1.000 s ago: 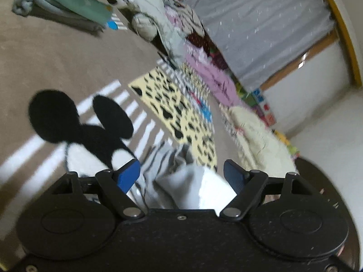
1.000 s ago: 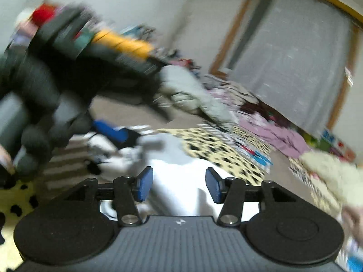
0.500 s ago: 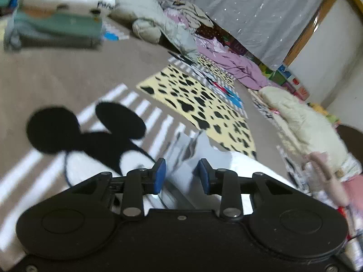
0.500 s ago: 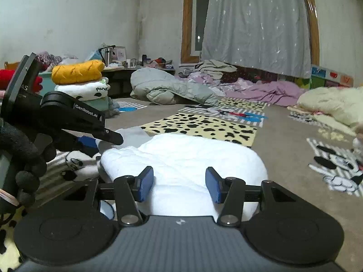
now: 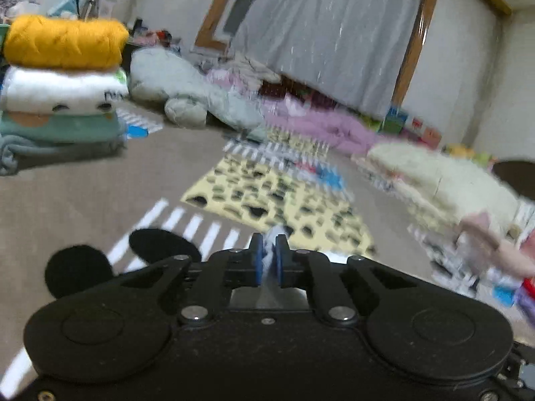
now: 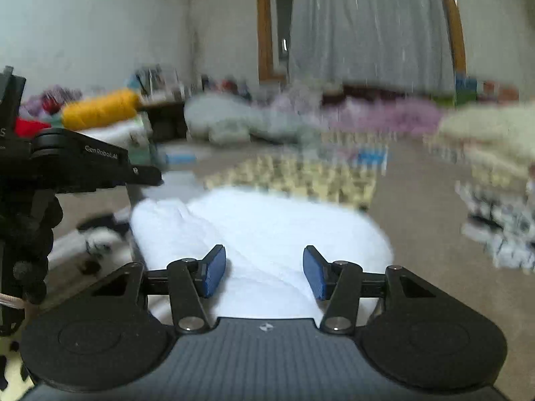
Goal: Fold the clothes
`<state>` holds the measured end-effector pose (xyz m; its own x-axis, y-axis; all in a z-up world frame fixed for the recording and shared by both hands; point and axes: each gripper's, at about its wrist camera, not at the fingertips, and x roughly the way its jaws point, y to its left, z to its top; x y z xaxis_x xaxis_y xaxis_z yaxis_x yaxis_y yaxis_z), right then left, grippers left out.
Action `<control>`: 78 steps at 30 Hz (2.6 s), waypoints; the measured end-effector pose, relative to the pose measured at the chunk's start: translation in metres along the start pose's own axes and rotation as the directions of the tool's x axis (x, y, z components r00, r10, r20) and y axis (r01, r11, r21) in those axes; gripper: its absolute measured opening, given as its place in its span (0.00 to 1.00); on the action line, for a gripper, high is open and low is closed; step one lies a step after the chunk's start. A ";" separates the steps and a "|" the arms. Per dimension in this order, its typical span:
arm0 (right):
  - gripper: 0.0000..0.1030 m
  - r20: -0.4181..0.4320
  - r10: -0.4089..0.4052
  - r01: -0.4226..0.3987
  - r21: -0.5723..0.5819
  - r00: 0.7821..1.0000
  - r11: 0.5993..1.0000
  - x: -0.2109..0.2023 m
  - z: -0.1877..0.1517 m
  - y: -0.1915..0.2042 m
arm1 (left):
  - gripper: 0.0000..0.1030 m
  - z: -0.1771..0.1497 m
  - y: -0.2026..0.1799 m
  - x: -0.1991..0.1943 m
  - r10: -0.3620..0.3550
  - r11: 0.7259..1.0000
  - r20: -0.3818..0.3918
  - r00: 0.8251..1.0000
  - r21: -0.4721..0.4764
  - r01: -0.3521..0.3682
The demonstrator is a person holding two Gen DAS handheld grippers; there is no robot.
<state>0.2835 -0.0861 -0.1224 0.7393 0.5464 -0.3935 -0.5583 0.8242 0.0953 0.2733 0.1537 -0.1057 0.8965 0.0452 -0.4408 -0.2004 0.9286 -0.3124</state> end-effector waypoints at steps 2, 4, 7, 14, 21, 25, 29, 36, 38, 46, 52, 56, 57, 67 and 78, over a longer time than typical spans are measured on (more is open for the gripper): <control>0.50 0.015 0.005 -0.005 0.008 1.000 1.000 -0.003 0.001 0.000 | 0.14 -0.002 0.000 0.008 0.030 0.999 -0.053 0.998 0.014 -0.029; 0.50 0.030 0.010 -0.010 -0.002 1.000 1.000 -0.008 0.006 0.000 | 0.31 0.003 0.000 -0.001 0.017 1.000 -0.004 1.000 0.010 -0.017; 0.50 0.056 0.016 -0.017 0.005 0.998 1.000 -0.014 0.016 -0.005 | 0.40 0.011 -0.004 -0.013 -0.035 0.999 0.059 0.998 -0.008 0.035; 0.50 0.048 0.000 0.000 -0.012 0.999 1.000 -0.003 0.024 -0.022 | 0.40 0.002 -0.040 0.000 -0.143 0.979 -0.001 0.990 0.148 0.141; 0.52 -0.058 -0.003 0.001 -0.019 0.998 1.000 0.026 0.016 -0.032 | 0.41 -0.011 -0.051 0.035 -0.099 0.962 -0.070 0.993 0.247 0.113; 0.52 -0.097 -0.002 -0.001 -0.032 0.995 0.999 0.038 0.015 -0.031 | 0.43 -0.021 -0.058 0.045 -0.028 0.941 -0.096 0.995 0.333 0.059; 0.51 -0.099 -0.006 0.002 -0.050 0.995 0.999 0.040 0.012 -0.029 | 0.46 -0.019 -0.055 0.051 -0.030 0.945 -0.113 0.993 0.321 0.065; 0.40 0.050 -0.040 0.050 -0.215 0.998 0.975 -0.009 0.010 0.007 | 0.42 -0.004 -0.068 0.024 -0.136 0.931 -0.027 0.990 0.338 0.137; 0.36 0.037 -0.017 0.025 -0.244 0.999 0.970 -0.014 0.005 0.013 | 0.43 -0.003 -0.076 0.030 -0.166 0.918 -0.046 0.985 0.358 0.171; 0.37 -0.069 -0.008 -0.009 -0.243 0.998 0.970 0.007 -0.006 0.015 | 0.45 -0.018 -0.081 0.068 -0.138 0.892 -0.184 0.973 0.405 0.203; 0.36 -0.042 -0.017 0.007 -0.225 0.999 0.974 -0.003 -0.005 0.021 | 0.45 -0.012 -0.081 0.048 -0.135 0.884 -0.127 0.983 0.433 0.177; 0.36 0.007 -0.026 0.027 -0.213 1.000 0.977 -0.022 -0.003 0.024 | 0.44 0.001 -0.067 0.013 -0.155 0.902 -0.083 0.984 0.395 0.176; 0.36 0.013 -0.020 0.022 -0.212 1.000 0.977 -0.024 -0.003 0.025 | 0.44 0.000 -0.063 0.007 -0.155 0.904 -0.088 0.984 0.388 0.177; 0.38 -0.065 -0.016 0.004 -0.180 0.998 0.984 -0.007 -0.015 0.022 | 0.50 -0.036 -0.056 0.017 -0.080 0.895 -0.154 0.985 0.424 0.139; 0.70 0.001 0.003 -0.003 0.367 1.000 0.930 -0.038 -0.015 -0.037 | 0.79 0.005 0.043 -0.032 -0.098 0.971 -0.101 0.990 -0.227 0.073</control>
<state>0.2709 -0.1398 -0.1251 0.7382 0.5489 -0.3920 -0.3833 0.8196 0.4258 0.2384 0.1946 -0.1010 0.8673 -0.0834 -0.4907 -0.2188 0.8215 -0.5265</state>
